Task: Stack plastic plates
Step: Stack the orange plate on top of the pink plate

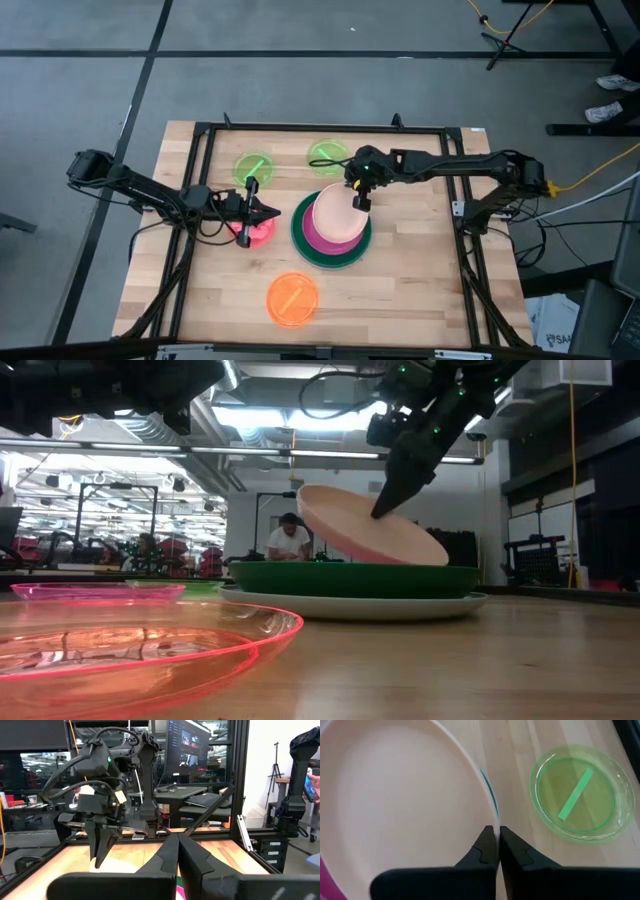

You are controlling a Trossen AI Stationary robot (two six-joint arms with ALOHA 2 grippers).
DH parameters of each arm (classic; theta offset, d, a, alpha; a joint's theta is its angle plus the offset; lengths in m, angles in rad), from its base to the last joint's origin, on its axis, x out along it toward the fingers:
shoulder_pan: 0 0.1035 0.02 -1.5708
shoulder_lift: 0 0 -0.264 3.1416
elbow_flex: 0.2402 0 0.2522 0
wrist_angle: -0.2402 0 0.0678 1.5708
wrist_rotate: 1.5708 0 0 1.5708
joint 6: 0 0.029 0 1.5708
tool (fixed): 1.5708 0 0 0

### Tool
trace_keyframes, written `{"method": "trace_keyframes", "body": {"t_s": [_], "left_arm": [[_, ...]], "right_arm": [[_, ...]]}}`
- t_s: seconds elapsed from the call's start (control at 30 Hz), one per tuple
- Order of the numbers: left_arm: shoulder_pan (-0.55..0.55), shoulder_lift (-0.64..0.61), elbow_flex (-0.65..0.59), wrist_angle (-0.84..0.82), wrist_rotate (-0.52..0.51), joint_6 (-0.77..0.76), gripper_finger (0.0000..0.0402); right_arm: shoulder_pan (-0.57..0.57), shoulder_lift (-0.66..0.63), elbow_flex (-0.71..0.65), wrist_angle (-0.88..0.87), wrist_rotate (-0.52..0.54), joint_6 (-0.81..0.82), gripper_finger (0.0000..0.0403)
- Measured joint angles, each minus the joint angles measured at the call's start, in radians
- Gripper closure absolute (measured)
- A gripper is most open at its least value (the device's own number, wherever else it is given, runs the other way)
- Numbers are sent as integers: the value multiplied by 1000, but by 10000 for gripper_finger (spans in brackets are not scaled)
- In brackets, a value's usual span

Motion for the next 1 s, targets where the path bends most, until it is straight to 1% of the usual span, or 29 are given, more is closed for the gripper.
{"method": "trace_keyframes", "body": {"t_s": [0.3, 0.43, 0.6, 0.73, 1.0], "left_arm": [[0, 0, 0, -8, 0, 0, 398], [0, 0, 0, -8, 0, 0, 398], [0, 0, 0, -8, 0, 0, 398], [0, 0, 0, -7, 0, 0, 398], [0, 0, 0, -7, 0, 0, 398]], "right_arm": [[1, 12, 0, 27, 0, 2, 403], [1, 53, 0, 78, -17, 23, 403], [1, 107, 0, 91, -40, 18, 403], [1, 116, 0, 101, -64, 8, 403], [1, 117, 0, 106, -63, 8, 403]]}}
